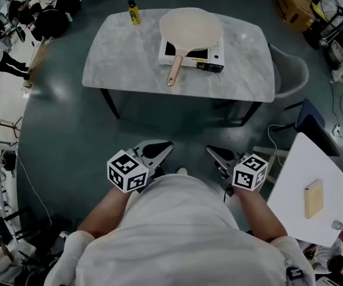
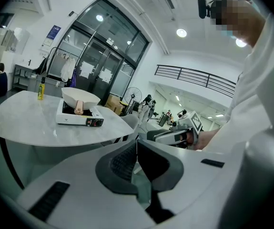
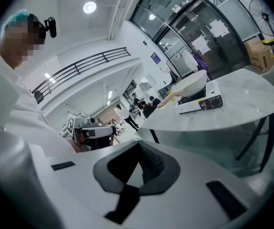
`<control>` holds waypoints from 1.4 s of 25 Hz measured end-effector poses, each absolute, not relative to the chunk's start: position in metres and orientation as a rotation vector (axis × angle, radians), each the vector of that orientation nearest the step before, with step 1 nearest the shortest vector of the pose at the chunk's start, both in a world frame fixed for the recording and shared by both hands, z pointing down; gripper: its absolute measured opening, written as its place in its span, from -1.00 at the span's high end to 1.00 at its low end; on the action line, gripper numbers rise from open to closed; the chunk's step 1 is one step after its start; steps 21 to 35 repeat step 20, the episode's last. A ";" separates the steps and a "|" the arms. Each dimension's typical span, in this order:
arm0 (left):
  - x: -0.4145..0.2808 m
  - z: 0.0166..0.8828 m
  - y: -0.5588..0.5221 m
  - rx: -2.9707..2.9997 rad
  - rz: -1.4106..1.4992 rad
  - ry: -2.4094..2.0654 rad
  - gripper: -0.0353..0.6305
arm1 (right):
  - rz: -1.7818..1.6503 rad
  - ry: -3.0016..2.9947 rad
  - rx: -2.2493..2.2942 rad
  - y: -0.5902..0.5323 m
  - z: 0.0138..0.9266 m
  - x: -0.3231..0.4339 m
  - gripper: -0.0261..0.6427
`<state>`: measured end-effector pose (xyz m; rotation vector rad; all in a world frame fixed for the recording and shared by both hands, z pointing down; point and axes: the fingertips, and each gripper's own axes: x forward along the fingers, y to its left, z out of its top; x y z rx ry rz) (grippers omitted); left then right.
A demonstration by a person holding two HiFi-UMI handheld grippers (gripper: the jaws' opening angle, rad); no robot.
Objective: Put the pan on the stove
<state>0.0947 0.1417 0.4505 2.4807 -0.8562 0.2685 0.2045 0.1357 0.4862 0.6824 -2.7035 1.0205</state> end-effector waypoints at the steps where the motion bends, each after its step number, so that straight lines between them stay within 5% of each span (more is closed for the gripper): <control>1: 0.096 0.451 0.142 2.483 0.268 -0.856 0.84 | 1.011 -2.704 0.682 0.136 0.486 0.206 0.91; 35: 0.105 0.452 0.146 2.489 0.265 -0.874 0.84 | 0.984 -2.709 0.656 0.140 0.494 0.210 0.91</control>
